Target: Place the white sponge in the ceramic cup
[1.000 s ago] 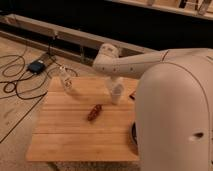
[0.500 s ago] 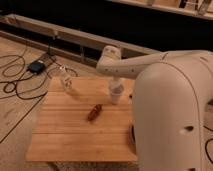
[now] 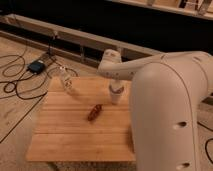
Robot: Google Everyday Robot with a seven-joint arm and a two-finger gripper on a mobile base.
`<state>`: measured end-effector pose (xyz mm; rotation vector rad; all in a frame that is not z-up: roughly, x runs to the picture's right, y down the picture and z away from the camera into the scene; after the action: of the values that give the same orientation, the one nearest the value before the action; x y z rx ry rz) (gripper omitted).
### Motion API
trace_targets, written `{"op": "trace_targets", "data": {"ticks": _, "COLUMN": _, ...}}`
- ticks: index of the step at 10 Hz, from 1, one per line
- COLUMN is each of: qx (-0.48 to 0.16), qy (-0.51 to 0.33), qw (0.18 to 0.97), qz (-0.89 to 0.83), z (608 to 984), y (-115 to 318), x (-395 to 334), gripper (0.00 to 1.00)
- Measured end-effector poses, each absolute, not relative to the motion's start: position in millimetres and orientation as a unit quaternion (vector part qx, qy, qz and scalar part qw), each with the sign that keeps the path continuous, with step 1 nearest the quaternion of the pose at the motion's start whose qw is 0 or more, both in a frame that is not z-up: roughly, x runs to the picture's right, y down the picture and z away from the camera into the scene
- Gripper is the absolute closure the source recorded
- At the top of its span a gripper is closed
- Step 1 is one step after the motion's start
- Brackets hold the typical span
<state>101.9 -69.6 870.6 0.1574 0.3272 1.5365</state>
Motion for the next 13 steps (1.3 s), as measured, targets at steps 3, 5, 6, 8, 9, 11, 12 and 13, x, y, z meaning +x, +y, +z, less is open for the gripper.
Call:
{"op": "trace_targets", "data": {"ticks": 3, "qx": 0.08, "qy": 0.153, "qw": 0.712, "qz": 0.681, "z": 875, "y": -69, "x": 104, "gripper": 0.37}}
{"op": "trace_targets", "data": {"ticks": 5, "qx": 0.083, "qy": 0.151, "qw": 0.716, "qz": 0.676, "z": 875, "y": -71, "x": 100, "gripper": 0.22}}
{"op": "trace_targets", "data": {"ticks": 6, "qx": 0.084, "qy": 0.15, "qw": 0.718, "qz": 0.674, "z": 875, "y": -72, "x": 98, "gripper": 0.2}}
{"op": "trace_targets", "data": {"ticks": 8, "qx": 0.085, "qy": 0.148, "qw": 0.723, "qz": 0.67, "z": 875, "y": -72, "x": 94, "gripper": 0.2}}
{"op": "trace_targets", "data": {"ticks": 9, "qx": 0.084, "qy": 0.148, "qw": 0.724, "qz": 0.669, "z": 875, "y": -71, "x": 94, "gripper": 0.2}}
{"op": "trace_targets", "data": {"ticks": 11, "qx": 0.084, "qy": 0.149, "qw": 0.724, "qz": 0.668, "z": 874, "y": -70, "x": 95, "gripper": 0.2}}
{"op": "trace_targets", "data": {"ticks": 12, "qx": 0.085, "qy": 0.15, "qw": 0.724, "qz": 0.667, "z": 872, "y": -70, "x": 96, "gripper": 0.2}}
{"op": "trace_targets", "data": {"ticks": 13, "qx": 0.086, "qy": 0.151, "qw": 0.724, "qz": 0.668, "z": 872, "y": -69, "x": 97, "gripper": 0.2}}
